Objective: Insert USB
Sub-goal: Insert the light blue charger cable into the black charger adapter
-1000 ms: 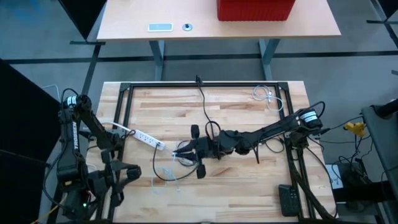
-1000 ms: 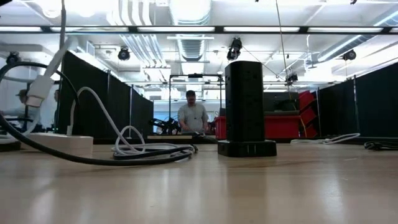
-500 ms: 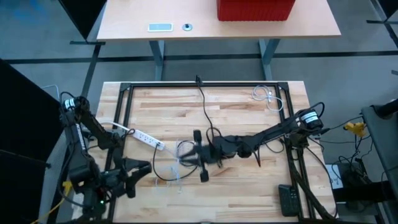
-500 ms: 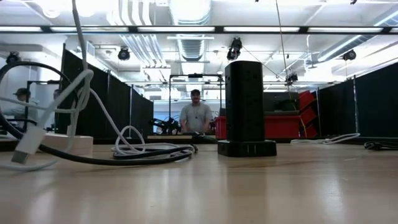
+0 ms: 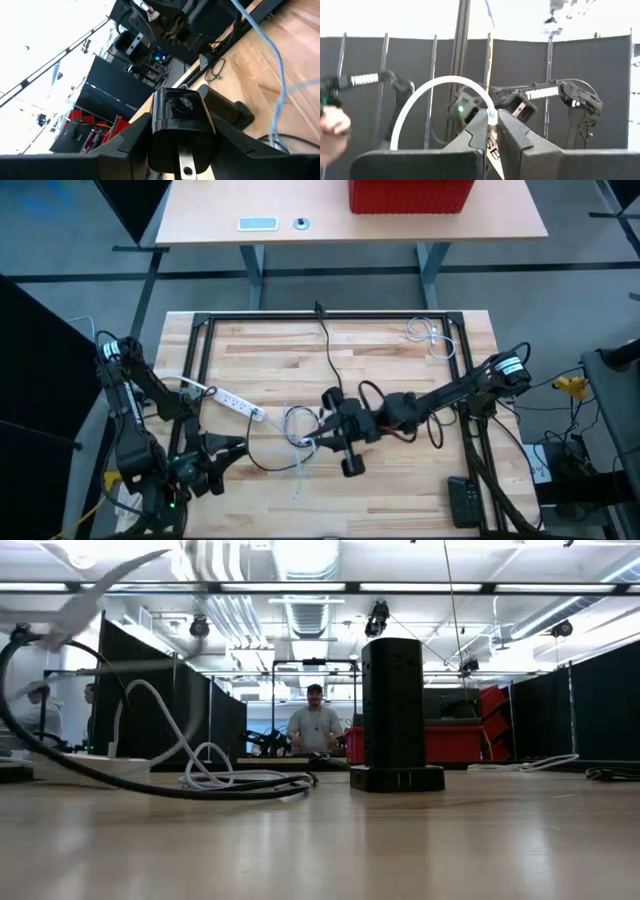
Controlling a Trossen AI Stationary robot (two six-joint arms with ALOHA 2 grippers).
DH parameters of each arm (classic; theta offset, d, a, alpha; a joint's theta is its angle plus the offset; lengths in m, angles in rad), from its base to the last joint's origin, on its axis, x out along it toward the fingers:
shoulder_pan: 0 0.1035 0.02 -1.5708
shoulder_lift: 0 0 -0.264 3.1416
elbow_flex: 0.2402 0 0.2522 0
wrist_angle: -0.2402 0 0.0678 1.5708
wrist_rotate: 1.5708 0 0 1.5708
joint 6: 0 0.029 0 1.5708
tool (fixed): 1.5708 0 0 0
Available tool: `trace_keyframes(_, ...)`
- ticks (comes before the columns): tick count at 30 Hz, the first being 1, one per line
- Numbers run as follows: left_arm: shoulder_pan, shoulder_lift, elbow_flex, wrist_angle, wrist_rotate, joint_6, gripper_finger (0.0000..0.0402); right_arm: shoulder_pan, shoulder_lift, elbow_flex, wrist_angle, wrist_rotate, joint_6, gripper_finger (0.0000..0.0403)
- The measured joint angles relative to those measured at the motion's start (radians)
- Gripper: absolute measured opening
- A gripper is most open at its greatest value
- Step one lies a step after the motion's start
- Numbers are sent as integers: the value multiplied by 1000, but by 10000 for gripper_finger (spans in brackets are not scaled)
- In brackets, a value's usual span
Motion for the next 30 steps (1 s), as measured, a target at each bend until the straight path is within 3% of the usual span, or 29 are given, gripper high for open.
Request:
trace_keyframes(7, 35, 15, 0, -7, 0, 2, 150, -14, 10, -52, 181, 61, 257, 12)
trace_keyframes(13, 87, 38, 0, -24, 1, 3, 150, -11, 11, -47, 186, 195, 552, 12)
trace_keyframes(18, 152, 72, 0, -38, 7, 3, 150, -22, 11, -57, 146, 286, 695, 12)
trace_keyframes(22, 186, 96, -1, -42, 57, 3, 150, -35, 11, -60, 115, 266, 795, 12)
trace_keyframes(30, 194, 168, -1, -38, 76, 3, 150, -35, 11, -61, 111, 113, 740, 12)
